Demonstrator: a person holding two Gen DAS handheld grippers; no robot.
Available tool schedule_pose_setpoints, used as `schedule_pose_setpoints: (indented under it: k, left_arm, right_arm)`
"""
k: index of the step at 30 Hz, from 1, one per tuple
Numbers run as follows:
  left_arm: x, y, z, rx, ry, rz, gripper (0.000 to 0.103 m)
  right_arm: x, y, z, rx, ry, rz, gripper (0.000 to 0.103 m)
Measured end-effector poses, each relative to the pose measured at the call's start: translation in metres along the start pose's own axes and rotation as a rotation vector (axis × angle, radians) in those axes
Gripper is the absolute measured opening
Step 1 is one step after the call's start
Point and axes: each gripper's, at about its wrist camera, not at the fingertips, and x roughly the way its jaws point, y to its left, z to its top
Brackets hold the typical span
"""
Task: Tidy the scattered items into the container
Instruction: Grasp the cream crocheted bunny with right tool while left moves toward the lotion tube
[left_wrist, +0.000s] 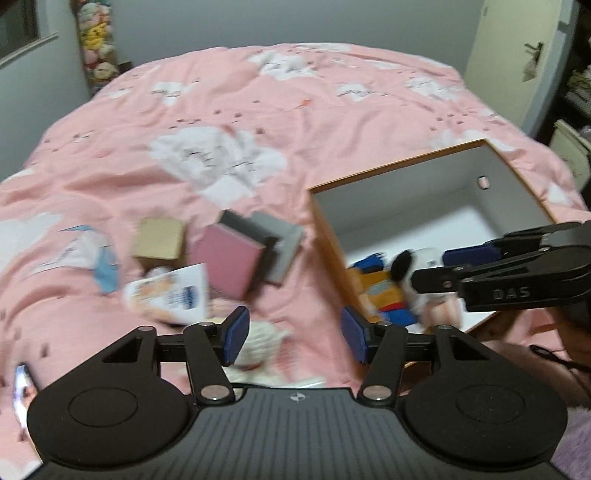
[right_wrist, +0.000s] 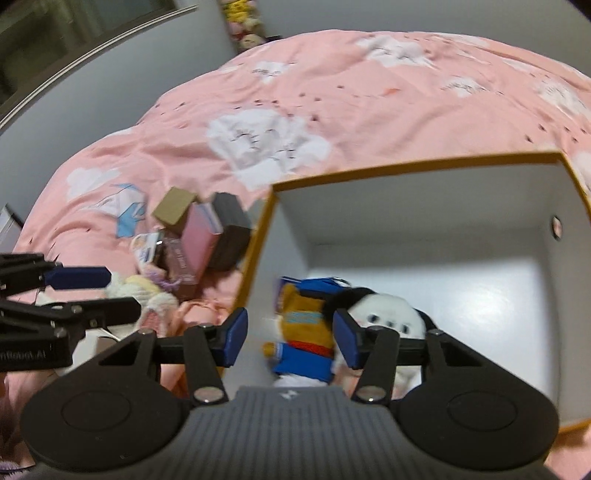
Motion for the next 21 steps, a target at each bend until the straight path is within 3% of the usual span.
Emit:
schedule_pose_setpoints:
  k: [7, 16, 21]
  left_arm:
    - [0.004, 0.029, -0.004, -0.047, 0.039, 0.037, 0.073]
    - [0.03, 0.05, -0.008, -0.114, 0.13, 0.033, 0.073]
    - [0.035, 0.057, -0.006, -0.128, 0.146, -0.005, 0.074]
  right_arm:
    - [0.014, 0.027, 0.005, -0.085, 0.018, 0.055, 0.055]
    - [0.036, 0.047, 0.012, -0.16, 0.053, 0.106, 0.055]
    - [0.045, 0.06, 0.018, -0.218, 0.065, 0.164, 0.055]
